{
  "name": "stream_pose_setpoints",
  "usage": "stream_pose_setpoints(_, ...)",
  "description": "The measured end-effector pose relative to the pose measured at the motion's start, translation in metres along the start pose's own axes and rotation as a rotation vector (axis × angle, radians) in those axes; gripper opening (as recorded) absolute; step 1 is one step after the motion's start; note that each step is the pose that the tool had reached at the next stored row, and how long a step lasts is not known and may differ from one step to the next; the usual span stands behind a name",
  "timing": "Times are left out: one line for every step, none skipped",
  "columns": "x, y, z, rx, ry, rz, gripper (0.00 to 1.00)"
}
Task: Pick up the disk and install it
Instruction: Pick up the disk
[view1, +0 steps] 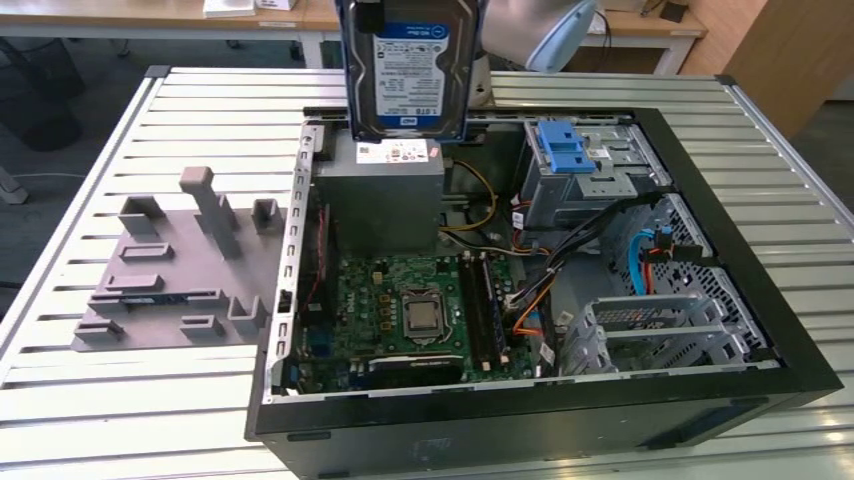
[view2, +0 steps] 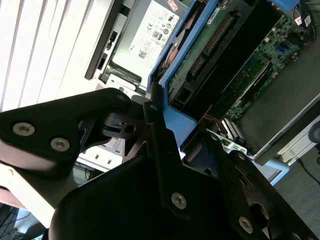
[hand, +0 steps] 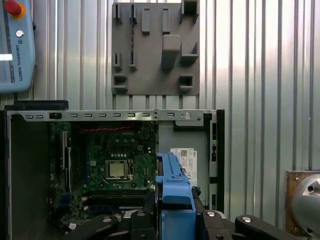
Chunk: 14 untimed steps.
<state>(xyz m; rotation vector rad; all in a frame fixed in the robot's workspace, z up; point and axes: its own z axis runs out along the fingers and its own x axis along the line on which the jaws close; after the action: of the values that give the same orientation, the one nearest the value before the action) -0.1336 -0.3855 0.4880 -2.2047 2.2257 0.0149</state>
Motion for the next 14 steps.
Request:
stream_pose_setpoints(0.0012,-0.0001,0.0,0.0,-0.0001,0.0,0.36)
stream_pose_setpoints(0.0024,-0.0003,0.0001,0.0,-0.0001,0.0,0.36)
stream_pose_setpoints(0.0036,-0.0005,0.0,0.0,0.0,0.0,0.36)
stream_pose_setpoints(0.005,-0.0008,0.0,0.0,0.0,0.0,0.36)
stream_pose_setpoints(0.0065,-0.0011,0.0,0.0,0.0,0.0,0.36)
stream_pose_setpoints(0.008,-0.0013,0.0001,0.0,-0.0001,0.0,0.36)
stream_pose_setpoints(0.0097,-0.0016,0.0001,0.0001,-0.0001,0.0,0.36)
stream_pose_setpoints(0.0112,-0.002,0.0001,0.0001,-0.0001,0.001,0.36)
stream_pose_setpoints(0.0125,-0.0024,0.0001,0.0001,-0.0001,0.001,0.36)
stream_pose_setpoints(0.0138,-0.0027,0.0001,0.0,-0.0001,0.001,0.36)
stream_pose_setpoints(0.0148,-0.0029,0.0001,0.0,-0.0001,0.001,0.36)
stream_pose_setpoints(0.0157,-0.0032,0.0001,0.0,-0.0001,0.001,0.36)
stream_pose_setpoints(0.0165,-0.0039,0.0002,0.0001,-0.0001,0.001,0.36)
stream_pose_setpoints(0.017,-0.005,0.0002,0.0001,-0.0002,0.001,0.36)
